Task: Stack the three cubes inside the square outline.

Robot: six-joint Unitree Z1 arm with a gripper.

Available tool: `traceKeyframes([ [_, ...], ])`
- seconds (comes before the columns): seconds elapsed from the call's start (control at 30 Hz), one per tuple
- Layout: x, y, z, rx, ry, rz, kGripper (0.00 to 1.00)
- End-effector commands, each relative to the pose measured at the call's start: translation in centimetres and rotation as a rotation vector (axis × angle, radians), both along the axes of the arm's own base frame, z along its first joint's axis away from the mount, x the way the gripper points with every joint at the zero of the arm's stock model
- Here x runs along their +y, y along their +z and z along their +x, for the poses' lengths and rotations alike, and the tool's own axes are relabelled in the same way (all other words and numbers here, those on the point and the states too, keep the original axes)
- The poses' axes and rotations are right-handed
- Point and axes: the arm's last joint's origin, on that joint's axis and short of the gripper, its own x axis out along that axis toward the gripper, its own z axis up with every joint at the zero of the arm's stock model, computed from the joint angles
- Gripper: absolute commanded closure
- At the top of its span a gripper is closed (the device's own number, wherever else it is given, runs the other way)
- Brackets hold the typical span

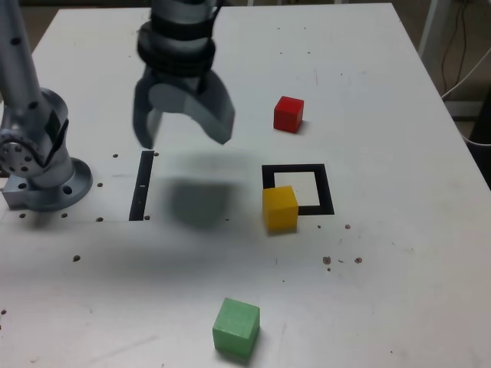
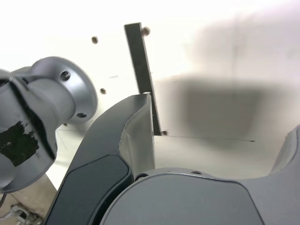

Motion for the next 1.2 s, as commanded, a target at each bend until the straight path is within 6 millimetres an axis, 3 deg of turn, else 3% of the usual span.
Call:
traceKeyframes([
  [0.0, 0.5, 0.2, 0.8, 0.003, -0.004, 0.003, 0.01],
  [0.57, 6.5, 0.7, 7.8, 0.017, -0.058, -0.003, 0.01],
  [1.17, 13.0, -1.4, 14.0, 0.033, -0.096, -0.017, 0.01],
])
